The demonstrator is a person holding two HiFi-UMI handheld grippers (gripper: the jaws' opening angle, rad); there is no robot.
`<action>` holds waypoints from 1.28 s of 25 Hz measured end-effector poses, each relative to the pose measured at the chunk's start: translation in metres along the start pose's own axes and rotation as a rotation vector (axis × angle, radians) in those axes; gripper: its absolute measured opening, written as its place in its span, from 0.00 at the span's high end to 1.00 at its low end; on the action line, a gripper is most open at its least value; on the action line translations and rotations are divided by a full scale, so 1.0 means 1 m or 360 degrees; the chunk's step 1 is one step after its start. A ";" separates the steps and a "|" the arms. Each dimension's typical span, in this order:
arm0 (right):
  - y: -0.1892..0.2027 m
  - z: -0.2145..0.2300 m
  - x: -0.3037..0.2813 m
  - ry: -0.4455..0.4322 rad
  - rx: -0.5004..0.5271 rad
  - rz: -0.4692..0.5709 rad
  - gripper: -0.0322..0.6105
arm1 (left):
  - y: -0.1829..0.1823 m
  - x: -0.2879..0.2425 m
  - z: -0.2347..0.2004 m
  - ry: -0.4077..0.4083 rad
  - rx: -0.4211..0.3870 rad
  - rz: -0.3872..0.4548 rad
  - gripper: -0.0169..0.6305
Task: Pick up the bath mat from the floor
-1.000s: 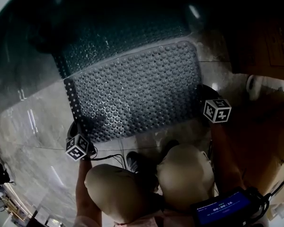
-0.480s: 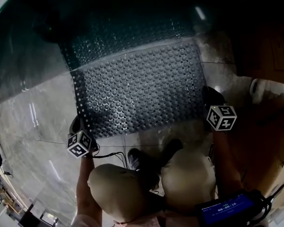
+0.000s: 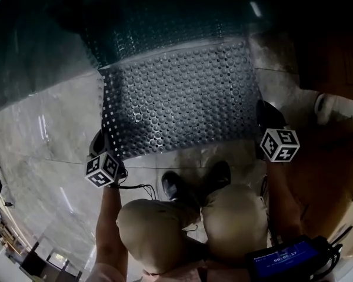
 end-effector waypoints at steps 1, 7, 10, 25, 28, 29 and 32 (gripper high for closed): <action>-0.003 -0.003 0.002 -0.0002 0.0003 0.0005 0.91 | -0.002 0.002 0.002 0.0007 0.0001 0.0003 0.92; -0.031 -0.025 0.024 -0.0029 0.0023 0.0046 0.91 | -0.029 0.022 0.020 0.0050 -0.0012 0.0011 0.92; -0.038 -0.035 0.032 -0.0044 0.0021 0.0058 0.91 | -0.039 0.030 0.028 0.0072 -0.0018 0.0018 0.92; -0.034 -0.064 0.040 -0.0122 0.0045 0.0069 0.91 | -0.035 0.043 0.060 0.0185 -0.0012 -0.0002 0.92; -0.042 -0.073 0.049 -0.0132 0.0043 0.0073 0.91 | -0.043 0.051 0.069 0.0217 -0.0009 -0.0004 0.92; -0.046 -0.076 0.052 -0.0135 0.0042 0.0074 0.91 | -0.047 0.053 0.072 0.0229 -0.0009 -0.0005 0.92; -0.055 -0.087 0.058 -0.0153 0.0044 0.0075 0.91 | -0.057 0.058 0.080 0.0257 -0.0009 -0.0009 0.92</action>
Point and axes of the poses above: the fingertips, and each gripper's own axes: x backward along the fingers, z to its right, y out of its underside, the point moved 6 cm from there along x, backward along the fingers, and after that the axes turned 7 degrees about z, right-handed, at the moved point
